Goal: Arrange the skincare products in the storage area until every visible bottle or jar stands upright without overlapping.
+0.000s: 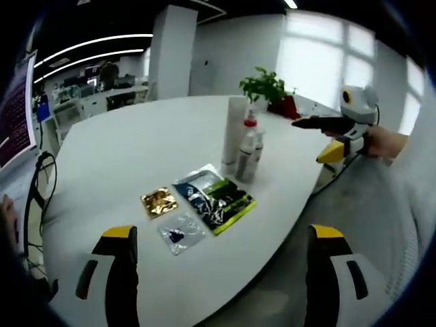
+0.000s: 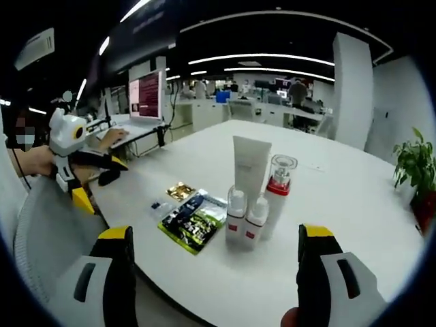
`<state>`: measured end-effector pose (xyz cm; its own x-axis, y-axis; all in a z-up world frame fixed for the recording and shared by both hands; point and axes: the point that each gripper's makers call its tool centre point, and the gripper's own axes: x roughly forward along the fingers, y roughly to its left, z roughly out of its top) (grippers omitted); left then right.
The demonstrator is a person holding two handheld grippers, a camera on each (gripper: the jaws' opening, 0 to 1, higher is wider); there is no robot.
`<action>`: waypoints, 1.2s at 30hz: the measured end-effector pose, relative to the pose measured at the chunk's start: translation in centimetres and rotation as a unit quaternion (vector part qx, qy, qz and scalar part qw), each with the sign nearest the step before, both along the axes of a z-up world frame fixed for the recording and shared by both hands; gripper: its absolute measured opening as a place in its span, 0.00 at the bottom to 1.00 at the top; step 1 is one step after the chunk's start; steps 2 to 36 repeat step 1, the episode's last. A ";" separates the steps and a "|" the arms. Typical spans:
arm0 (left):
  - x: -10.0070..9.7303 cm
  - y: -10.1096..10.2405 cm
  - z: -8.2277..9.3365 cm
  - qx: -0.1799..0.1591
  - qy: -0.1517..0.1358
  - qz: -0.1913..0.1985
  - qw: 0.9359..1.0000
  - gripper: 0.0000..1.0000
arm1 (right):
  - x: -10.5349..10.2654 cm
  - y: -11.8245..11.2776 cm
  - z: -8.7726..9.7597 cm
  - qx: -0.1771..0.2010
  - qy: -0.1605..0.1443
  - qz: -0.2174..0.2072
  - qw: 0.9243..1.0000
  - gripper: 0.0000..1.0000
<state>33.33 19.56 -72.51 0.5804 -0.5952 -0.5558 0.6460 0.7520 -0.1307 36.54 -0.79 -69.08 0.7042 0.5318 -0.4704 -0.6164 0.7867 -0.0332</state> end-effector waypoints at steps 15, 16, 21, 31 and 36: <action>0.0 -0.1 0.0 -0.002 0.001 -0.001 1.000 0.99 | 0.0 0.0 -0.1 0.000 0.001 0.000 1.000 1.00; 0.0 -0.1 0.0 -0.002 0.001 -0.001 1.000 0.99 | 0.0 0.0 -0.1 0.000 0.001 0.000 1.000 1.00; 0.0 -0.1 0.0 -0.002 0.001 -0.001 1.000 0.99 | 0.0 0.0 -0.1 0.000 0.001 0.000 1.000 1.00; 0.0 -0.1 0.0 -0.002 0.001 -0.001 1.000 0.99 | 0.0 0.0 -0.1 0.000 0.001 0.000 1.000 1.00; 0.0 -0.1 0.0 -0.002 0.001 -0.001 1.000 0.99 | 0.0 0.0 -0.1 0.000 0.001 0.000 1.000 1.00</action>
